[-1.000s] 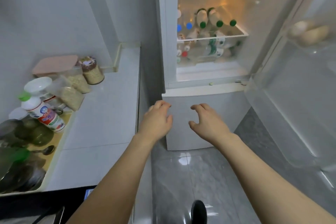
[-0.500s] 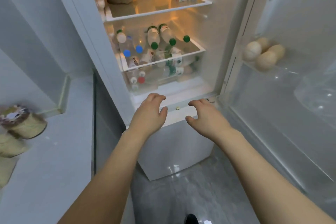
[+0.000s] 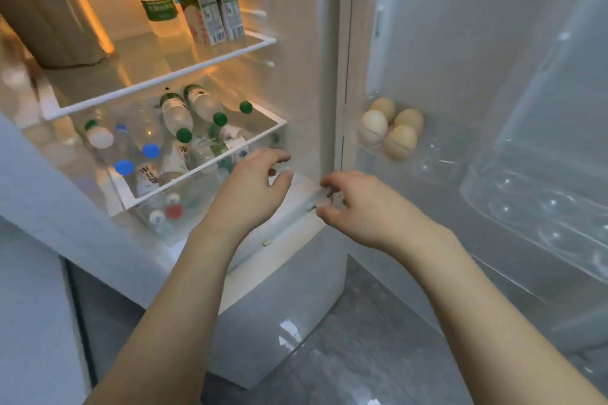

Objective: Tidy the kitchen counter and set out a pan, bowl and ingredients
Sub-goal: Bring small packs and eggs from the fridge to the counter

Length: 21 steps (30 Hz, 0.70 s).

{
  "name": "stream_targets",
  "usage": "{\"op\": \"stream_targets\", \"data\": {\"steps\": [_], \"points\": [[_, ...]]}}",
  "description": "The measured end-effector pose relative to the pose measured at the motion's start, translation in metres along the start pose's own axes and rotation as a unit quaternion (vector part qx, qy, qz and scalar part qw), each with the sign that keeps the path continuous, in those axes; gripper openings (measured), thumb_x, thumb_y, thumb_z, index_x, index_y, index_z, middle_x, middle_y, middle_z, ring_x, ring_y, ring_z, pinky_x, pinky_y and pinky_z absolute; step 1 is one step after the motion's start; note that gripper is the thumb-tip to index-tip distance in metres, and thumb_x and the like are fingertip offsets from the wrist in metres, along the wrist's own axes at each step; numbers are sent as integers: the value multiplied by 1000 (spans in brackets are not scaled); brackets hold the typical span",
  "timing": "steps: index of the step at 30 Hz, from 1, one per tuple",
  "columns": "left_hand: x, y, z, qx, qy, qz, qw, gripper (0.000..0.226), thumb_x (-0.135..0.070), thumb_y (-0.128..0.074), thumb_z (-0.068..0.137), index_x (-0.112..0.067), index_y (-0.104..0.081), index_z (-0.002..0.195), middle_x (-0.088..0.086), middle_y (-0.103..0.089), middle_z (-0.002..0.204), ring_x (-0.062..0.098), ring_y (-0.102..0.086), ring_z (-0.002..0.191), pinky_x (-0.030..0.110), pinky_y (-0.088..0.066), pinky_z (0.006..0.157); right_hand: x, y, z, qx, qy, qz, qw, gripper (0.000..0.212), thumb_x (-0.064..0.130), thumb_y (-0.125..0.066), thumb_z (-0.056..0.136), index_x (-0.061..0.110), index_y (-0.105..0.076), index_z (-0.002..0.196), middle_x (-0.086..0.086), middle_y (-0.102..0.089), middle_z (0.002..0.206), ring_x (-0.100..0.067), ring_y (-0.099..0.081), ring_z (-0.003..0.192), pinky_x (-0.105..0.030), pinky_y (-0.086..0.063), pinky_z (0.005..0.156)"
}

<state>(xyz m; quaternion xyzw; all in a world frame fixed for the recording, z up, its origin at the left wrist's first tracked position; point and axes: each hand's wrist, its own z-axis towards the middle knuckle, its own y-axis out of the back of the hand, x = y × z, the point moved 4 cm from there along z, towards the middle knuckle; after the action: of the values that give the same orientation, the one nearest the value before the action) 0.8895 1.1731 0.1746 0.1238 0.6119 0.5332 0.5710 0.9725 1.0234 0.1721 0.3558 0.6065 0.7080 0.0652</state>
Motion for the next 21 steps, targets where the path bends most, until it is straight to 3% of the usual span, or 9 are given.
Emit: {"op": "stream_targets", "data": {"steps": [6,9,12,15,17,21], "points": [[-38,6,32,14,-65,-67,996,29,-27,-58,95,-24,-63,123,-15,-56,113,2,-55,98,21,-41,88,4,49,-15,-53,-34,8,998,41,42,-57,90,29,-53,128,6,-56,119,-7,-49,90,-24,-40,80],[-52,6,45,28,-78,-93,992,22,-27,-59,94,-31,-66,114,-19,-61,98,0,-56,89,19,-44,83,2,72,-25,-85,-62,7,994,36,43,-58,89,33,-55,123,9,-58,108,-12,-56,93,-30,-46,83],[-60,4,53,37,-92,-97,990,22,-29,-61,93,-30,-67,114,-23,-58,88,-7,-54,81,6,-39,73,-6,88,-30,-125,-86,-10,988,34,41,-58,89,30,-56,121,8,-59,104,-9,-49,84,-27,-43,79],[-68,2,58,28,-108,-93,989,28,-31,-64,91,-26,-67,118,-22,-60,91,-10,-53,79,-3,-33,68,-13,100,-29,-168,-118,-14,979,31,37,-59,88,27,-59,118,6,-59,103,-13,-50,85,-30,-43,79],[-74,1,62,20,-115,-89,989,30,-33,-64,90,-25,-67,119,-16,-62,107,-5,-54,89,-2,-33,72,-18,106,-27,-199,-141,-15,970,29,37,-59,88,27,-60,114,5,-60,102,-16,-53,88,-32,-45,80],[-83,-5,73,-1,-108,-62,992,34,-45,-67,85,-27,-68,114,-9,-58,122,13,-43,121,21,-32,96,-31,115,-20,-230,-177,-16,957,29,37,-61,87,26,-61,114,4,-60,102,-18,-55,89,-30,-41,73]]}}
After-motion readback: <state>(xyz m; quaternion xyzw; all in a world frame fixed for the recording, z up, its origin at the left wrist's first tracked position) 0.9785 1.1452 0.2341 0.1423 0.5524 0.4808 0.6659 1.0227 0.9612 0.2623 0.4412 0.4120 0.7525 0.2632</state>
